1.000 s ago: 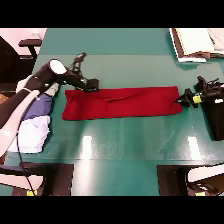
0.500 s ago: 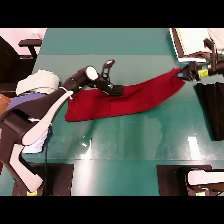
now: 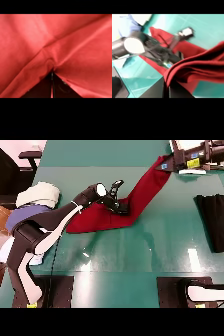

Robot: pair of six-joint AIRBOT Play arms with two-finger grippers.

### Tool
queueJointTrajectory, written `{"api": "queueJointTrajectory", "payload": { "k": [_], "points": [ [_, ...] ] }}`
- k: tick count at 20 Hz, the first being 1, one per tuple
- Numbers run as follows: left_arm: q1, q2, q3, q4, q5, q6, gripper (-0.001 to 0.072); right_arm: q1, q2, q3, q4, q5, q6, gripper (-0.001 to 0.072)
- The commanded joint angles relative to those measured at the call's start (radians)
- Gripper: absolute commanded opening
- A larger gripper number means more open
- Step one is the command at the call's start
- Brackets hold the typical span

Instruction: Fold the shirts.

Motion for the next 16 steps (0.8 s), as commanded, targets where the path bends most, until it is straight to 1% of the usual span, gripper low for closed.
{"api": "queueJointTrajectory", "payload": {
  "k": [1, 4, 6, 8, 10, 11, 12, 13, 14, 16],
  "points": [
    [0.036, 0.021, 0.046, 0.006, -0.048, 0.001, 0.0029, 0.076, 0.003, 0.042, 0.006, -0.048, 0.012, 0.0015],
    [0.141, 0.113, 0.101, 0.056, -0.120, 0.003, 0.0029, 0.144, -0.010, 0.041, 0.074, -0.083, 0.011, 0.0015],
    [0.240, 0.201, 0.130, 0.106, -0.163, 0.008, 0.0029, 0.224, -0.038, 0.041, 0.107, -0.121, -0.002, 0.0016],
    [0.348, 0.301, 0.145, 0.142, -0.184, 0.009, 0.0030, 0.336, -0.092, 0.041, 0.107, -0.188, -0.028, 0.0016],
    [0.445, 0.399, 0.145, 0.174, -0.192, 0.010, 0.0030, 0.461, -0.170, 0.041, 0.107, -0.290, -0.058, 0.0024],
    [0.487, 0.443, 0.145, 0.192, -0.198, 0.010, 0.0030, 0.515, -0.211, 0.041, 0.107, -0.346, -0.091, 0.0129],
    [0.522, 0.478, 0.145, 0.208, -0.202, 0.009, 0.0030, 0.563, -0.253, 0.041, 0.105, -0.406, -0.121, 0.0313],
    [0.553, 0.508, 0.145, 0.214, -0.209, 0.009, 0.0030, 0.595, -0.285, 0.041, 0.105, -0.446, -0.130, 0.0431],
    [0.578, 0.532, 0.145, 0.215, -0.217, 0.010, 0.0030, 0.615, -0.312, 0.041, 0.105, -0.460, -0.131, 0.0451],
    [0.608, 0.562, 0.144, 0.216, -0.234, 0.010, 0.0030, 0.608, -0.332, 0.040, 0.075, -0.423, -0.129, 0.0450]
  ]
}}
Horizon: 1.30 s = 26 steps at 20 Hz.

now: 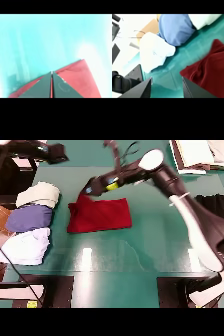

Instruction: Fold the shirts.

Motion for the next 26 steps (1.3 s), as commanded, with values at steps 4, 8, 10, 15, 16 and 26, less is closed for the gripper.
{"api": "queueJointTrajectory", "payload": {
  "k": [4, 8, 10, 15, 16, 26],
  "points": [
    [0.069, 0.074, 0.002, 0.028, -0.081, 0.026, 0.0030, -0.077, -0.046, -0.009, -0.181, 0.150, 0.049, 0.0443],
    [0.069, 0.072, 0.002, 0.023, -0.101, 0.027, 0.0030, -0.267, 0.040, -0.238, -0.272, 0.201, 0.128, 0.0439],
    [0.069, 0.072, 0.002, 0.023, -0.107, 0.028, 0.0030, -0.360, 0.094, -0.406, -0.273, 0.148, 0.183, 0.0439],
    [0.042, 0.069, 0.001, 0.018, -0.089, 0.053, 0.0030, -0.438, 0.107, -0.653, -0.118, 0.018, 0.166, 0.0580],
    [0.031, 0.066, 0.001, 0.019, -0.087, 0.053, 0.0030, -0.426, 0.086, -0.655, -0.104, 0.007, 0.165, 0.0579],
    [-0.107, 0.027, -0.001, 0.017, -0.074, 0.052, 0.0029, -0.241, -0.163, -0.370, -0.002, -0.028, 0.155, 0.0043]
  ]
}}
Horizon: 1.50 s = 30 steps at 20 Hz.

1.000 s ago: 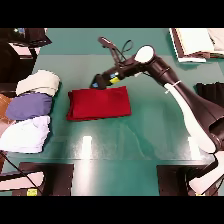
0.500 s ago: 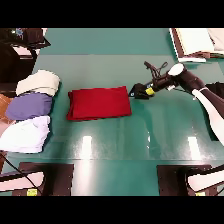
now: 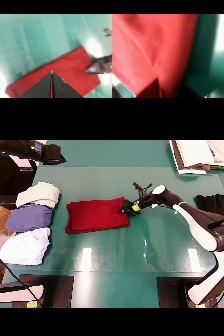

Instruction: Fold the shirts.

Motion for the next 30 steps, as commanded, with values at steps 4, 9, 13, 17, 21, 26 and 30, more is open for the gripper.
{"api": "queueJointTrajectory", "payload": {
  "k": [4, 9, 13, 17, 21, 26, 30],
  "points": [
    [-0.092, -0.005, 0.000, -0.001, 0.010, 0.000, 0.0029, -0.005, -0.008, 0.136, 0.018, -0.014, -0.034, 0.0016],
    [-0.205, -0.005, 0.000, 0.000, 0.010, 0.001, 0.0029, -0.267, 0.193, 0.138, -0.227, 0.027, 0.036, 0.0015],
    [-0.290, -0.005, 0.000, -0.001, 0.045, 0.000, 0.0029, -0.542, 0.352, 0.138, -0.406, 0.064, 0.099, 0.0016],
    [-0.326, -0.005, 0.000, -0.003, 0.069, 0.000, 0.0029, -0.829, 0.448, 0.138, -0.416, 0.047, 0.100, 0.0015],
    [-0.326, -0.005, 0.000, -0.004, 0.069, -0.006, 0.0029, -1.037, 0.460, 0.138, -0.381, 0.042, 0.099, 0.0016],
    [-0.326, -0.005, 0.000, -0.004, 0.068, -0.008, 0.0029, -1.115, 0.450, 0.151, -0.296, -0.013, 0.091, 0.0015],
    [-0.326, -0.005, 0.000, -0.004, 0.068, -0.008, 0.0030, -1.113, 0.450, 0.256, -0.279, 0.030, 0.086, 0.0015]
  ]
}}
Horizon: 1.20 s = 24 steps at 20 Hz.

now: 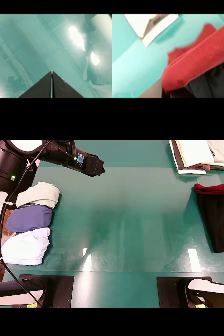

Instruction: Fold the shirts.

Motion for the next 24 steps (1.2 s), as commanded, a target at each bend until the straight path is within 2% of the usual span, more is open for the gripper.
{"api": "queueJointTrajectory", "payload": {
  "k": [1, 7, 16, 17, 18, 19, 24],
  "points": [
    [0.000, 0.000, 0.000, 0.000, -0.002, -0.001, 0.0030, -0.014, 0.000, 0.089, 0.018, 0.049, -0.005, 0.0016],
    [0.001, 0.000, 0.000, 0.003, -0.003, 0.000, 0.0030, -0.014, 0.026, 0.145, -0.058, 0.200, -0.004, 0.0016],
    [0.001, 0.000, 0.000, 0.003, -0.018, 0.008, 0.0030, -0.140, 0.189, -0.188, -0.252, 0.278, -0.004, 0.0026],
    [0.001, 0.000, 0.000, 0.003, -0.018, 0.007, 0.0030, -0.158, 0.201, -0.226, -0.289, 0.285, -0.005, 0.0180],
    [0.001, 0.000, 0.000, 0.003, -0.018, 0.007, 0.0030, -0.176, 0.213, -0.266, -0.332, 0.282, -0.005, 0.0485],
    [0.001, 0.000, 0.000, 0.003, -0.018, 0.007, 0.0030, -0.198, 0.221, -0.301, -0.356, 0.284, -0.004, 0.0674],
    [0.001, 0.000, 0.000, 0.003, -0.018, 0.007, 0.0030, -0.204, 0.275, -0.317, -0.230, 0.293, -0.006, 0.0673]
  ]
}}
